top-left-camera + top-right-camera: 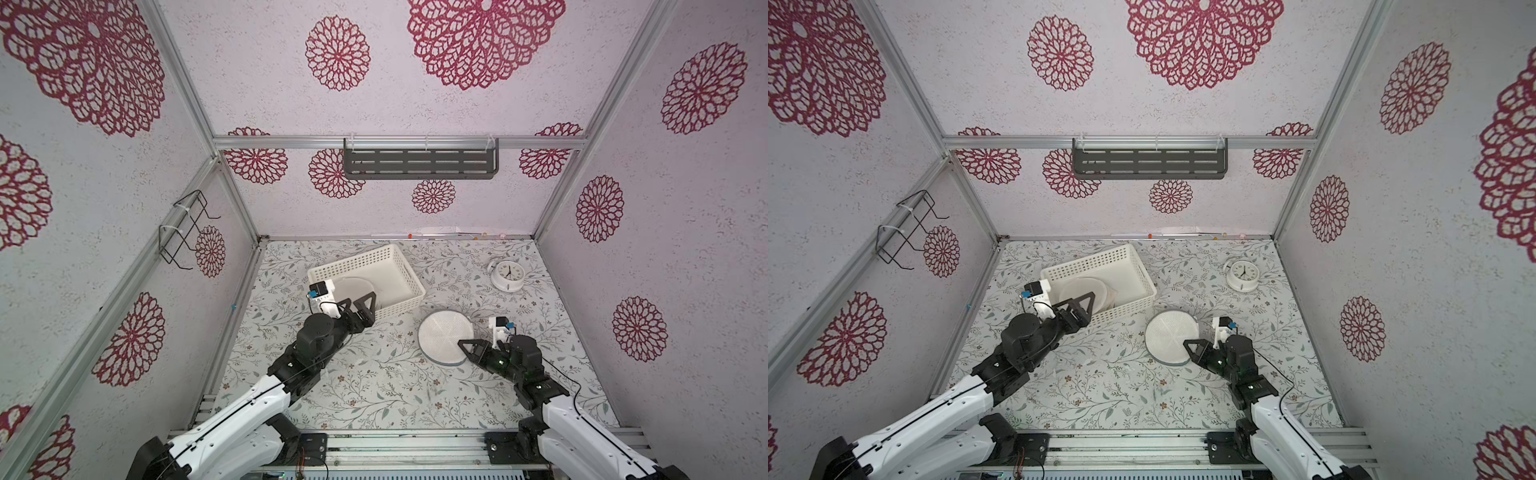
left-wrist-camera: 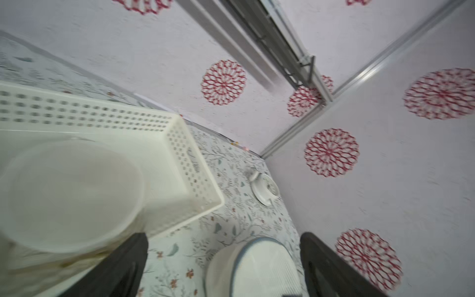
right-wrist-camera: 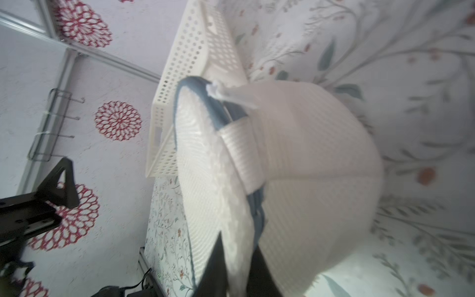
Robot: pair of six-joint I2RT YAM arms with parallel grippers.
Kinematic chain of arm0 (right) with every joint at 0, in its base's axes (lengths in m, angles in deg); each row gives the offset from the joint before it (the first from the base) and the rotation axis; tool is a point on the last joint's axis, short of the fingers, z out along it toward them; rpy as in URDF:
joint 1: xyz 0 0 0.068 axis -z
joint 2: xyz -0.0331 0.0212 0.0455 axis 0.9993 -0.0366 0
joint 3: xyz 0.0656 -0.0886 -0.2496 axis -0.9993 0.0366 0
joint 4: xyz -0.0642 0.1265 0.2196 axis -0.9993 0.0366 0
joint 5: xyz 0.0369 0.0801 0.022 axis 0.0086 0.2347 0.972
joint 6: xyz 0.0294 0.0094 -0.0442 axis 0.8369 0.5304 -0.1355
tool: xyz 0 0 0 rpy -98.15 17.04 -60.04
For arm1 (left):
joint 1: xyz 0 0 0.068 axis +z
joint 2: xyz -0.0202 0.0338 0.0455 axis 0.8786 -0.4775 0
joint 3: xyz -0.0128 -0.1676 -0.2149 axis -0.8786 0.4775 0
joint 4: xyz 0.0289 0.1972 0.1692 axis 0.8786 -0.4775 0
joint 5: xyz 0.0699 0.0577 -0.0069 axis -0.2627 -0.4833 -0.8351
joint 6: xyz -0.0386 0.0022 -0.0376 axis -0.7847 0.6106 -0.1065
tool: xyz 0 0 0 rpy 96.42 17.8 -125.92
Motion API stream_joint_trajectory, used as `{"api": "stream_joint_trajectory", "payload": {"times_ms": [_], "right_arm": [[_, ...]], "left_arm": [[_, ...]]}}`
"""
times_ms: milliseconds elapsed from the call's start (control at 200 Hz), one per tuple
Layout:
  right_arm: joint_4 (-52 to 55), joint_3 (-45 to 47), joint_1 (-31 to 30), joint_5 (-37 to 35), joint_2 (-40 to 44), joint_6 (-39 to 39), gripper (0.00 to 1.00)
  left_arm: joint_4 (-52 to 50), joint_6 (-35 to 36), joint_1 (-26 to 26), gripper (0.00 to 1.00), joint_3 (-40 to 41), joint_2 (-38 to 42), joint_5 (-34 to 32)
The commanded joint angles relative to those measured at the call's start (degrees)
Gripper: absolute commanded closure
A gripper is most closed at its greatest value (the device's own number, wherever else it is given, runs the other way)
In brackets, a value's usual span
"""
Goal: Turn the laundry bag inside out
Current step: Place the laundry bag at the center of the board, then pick up the laundry bag and place it in the bin.
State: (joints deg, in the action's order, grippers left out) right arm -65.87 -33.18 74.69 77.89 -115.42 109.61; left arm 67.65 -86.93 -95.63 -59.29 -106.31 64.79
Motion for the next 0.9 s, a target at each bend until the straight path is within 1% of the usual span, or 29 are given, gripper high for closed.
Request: {"api": "stream_joint_trajectory", "payload": {"times_ms": [0,25,45,100,145,200,245,280,365,405,450,520,600,775,895], "right_arm": [[5.6,-0.8,1.3,-11.0,2.7,-1.6,0.55],[7.2,-1.6,1.3,-13.1,3.4,-2.3,0.47],[8.9,-2.3,1.3,-14.8,3.9,-2.9,0.42],[12.5,-5.2,1.3,-19.0,5.0,-5.3,0.35],[14.1,-7.9,1.1,-21.0,5.4,-7.5,0.33],[13.2,-11.0,-0.3,-21.4,4.8,-10.4,0.32],[11.7,-13.8,-3.5,-22.4,2.4,-12.7,0.32],[10.7,-16.6,-7.0,-23.6,-0.4,-15.0,0.32],[8.6,-24.6,-18.8,-28.7,-10.3,-21.7,0.32],[7.6,-28.7,-22.1,-28.0,-16.0,-24.3,0.32],[7.3,-34.0,-24.0,-25.6,-23.1,-25.7,0.33],[7.3,-42.6,-25.2,-20.2,-33.6,-27.4,0.33],[6.8,-51.9,-25.7,-16.5,-44.3,-27.6,0.33],[11.7,-72.7,-25.8,-15.8,-66.8,-25.9,0.35],[13.7,-83.9,-26.0,-15.8,-78.0,-23.6,0.39]], "left_arm": [[-20.7,1.3,6.1,0.02,-3.0,0.4,-1.7],[-21.6,2.0,7.5,0.02,-3.6,0.1,-1.0],[-22.3,2.6,8.1,0.02,-4.1,-0.1,-0.7],[-24.8,3.8,9.9,0.02,-5.7,-1.1,-0.8],[-27.0,4.0,11.0,0.02,-7.0,-2.3,-1.7],[-30.0,2.4,12.4,0.02,-8.3,-4.0,-3.7],[-33.1,-0.3,13.6,0.02,-9.2,-5.6,-6.0],[-34.7,-1.6,14.8,0.02,-9.8,-7.0,-6.0],[-36.5,-3.1,16.6,0.02,-10.6,-9.5,-3.9],[-36.6,-3.7,16.9,0.02,-10.6,-9.9,-3.4],[-36.6,-4.7,16.9,0.00,-10.3,-9.7,-3.4],[-36.6,-5.9,17.2,0.03,-9.5,-8.0,-4.4],[-36.5,-6.3,17.7,0.07,-8.5,-5.6,-5.4],[-35.9,-4.9,18.6,0.13,-6.2,-2.1,-3.9],[-34.3,-3.7,18.8,0.16,-4.6,-1.4,-1.4]]}}
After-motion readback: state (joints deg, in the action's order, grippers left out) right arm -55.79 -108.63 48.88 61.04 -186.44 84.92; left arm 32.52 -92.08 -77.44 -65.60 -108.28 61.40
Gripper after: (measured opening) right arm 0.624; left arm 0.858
